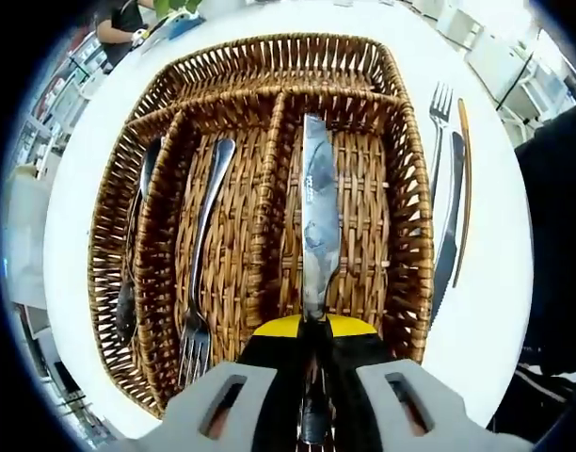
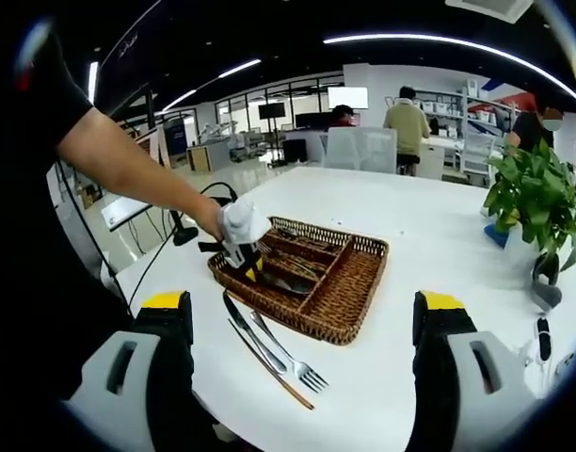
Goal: Arrange the knives, forks, and spoons in their matching storage slots by inserting each utensil handle-first until every utensil is classified and aligned in the correct compartment
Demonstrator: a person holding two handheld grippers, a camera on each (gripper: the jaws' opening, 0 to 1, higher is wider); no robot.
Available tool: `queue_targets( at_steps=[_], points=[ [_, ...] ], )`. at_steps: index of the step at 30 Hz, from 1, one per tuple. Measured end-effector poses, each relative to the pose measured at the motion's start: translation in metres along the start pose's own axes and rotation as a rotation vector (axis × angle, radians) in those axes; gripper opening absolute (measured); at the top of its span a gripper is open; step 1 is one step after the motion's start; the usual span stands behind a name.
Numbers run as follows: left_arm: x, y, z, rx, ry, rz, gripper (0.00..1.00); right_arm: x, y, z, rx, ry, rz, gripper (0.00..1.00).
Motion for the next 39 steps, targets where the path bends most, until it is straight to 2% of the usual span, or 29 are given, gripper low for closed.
queue_targets(
  at_steps=[7,9,12,15,16,17,18,22,23,24,29,30,32,36,39],
  points=[
    [0.004,-0.003,0.004,-0.041,-0.010,-0.034,0.11,0.000,0.003,-0.001,0.007,-0.004,-0.008,1.00],
    [0.007,-0.007,0.004,-0.027,-0.038,-0.027,0.17,0.000,0.003,-0.001,0.007,-0.006,-0.010,1.00],
    [0.016,-0.008,0.002,-0.076,-0.074,-0.077,0.20,0.000,0.003,-0.002,0.010,-0.010,-0.011,1.00],
    [0.034,-0.008,-0.001,-0.040,-0.151,-0.109,0.21,0.000,0.003,-0.003,0.010,-0.016,-0.014,1.00],
    [0.041,-0.008,-0.001,-0.037,-0.184,-0.123,0.24,0.000,0.003,-0.004,0.013,-0.020,-0.016,1.00],
    [0.049,-0.006,-0.001,-0.042,-0.213,-0.166,0.32,-0.001,0.003,-0.006,0.017,-0.023,-0.017,1.00],
    [0.054,-0.005,-0.001,-0.044,-0.236,-0.174,0.36,-0.001,0.002,-0.007,0.018,-0.025,-0.018,1.00],
    [0.084,-0.007,0.003,0.026,-0.360,-0.228,0.45,-0.001,0.000,-0.014,0.026,-0.041,-0.021,1.00],
    [0.094,-0.010,0.003,0.056,-0.417,-0.233,0.49,-0.001,0.000,-0.015,0.029,-0.046,-0.022,1.00],
    [0.101,-0.015,0.006,0.072,-0.450,-0.223,0.53,-0.001,-0.001,-0.017,0.032,-0.049,-0.023,1.00],
    [0.132,-0.032,0.017,0.120,-0.579,-0.283,0.63,-0.001,-0.005,-0.019,0.043,-0.059,-0.024,1.00],
    [0.134,-0.034,0.018,0.123,-0.590,-0.288,0.65,-0.001,-0.005,-0.019,0.045,-0.059,-0.024,1.00],
    [0.147,-0.044,0.026,0.173,-0.677,-0.307,0.70,0.000,-0.006,-0.020,0.046,-0.062,-0.024,1.00],
    [0.168,-0.062,0.038,0.186,-0.774,-0.365,0.82,0.001,-0.008,-0.021,0.053,-0.065,-0.027,1.00],
    [0.180,-0.078,0.048,0.207,-0.819,-0.397,0.89,0.001,-0.009,-0.020,0.054,-0.064,-0.030,1.00]
  ],
)
Point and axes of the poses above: the point that each gripper's makers call its tool centre point, and the gripper's own axes: x roughly backward along the fingers, y roughly to its left, z roughly out of its underside, the point moved 7 cm from there along x, roughly backward along the fingers, and after that the axes turned 12 degrees about z, right-handed, at the moved point
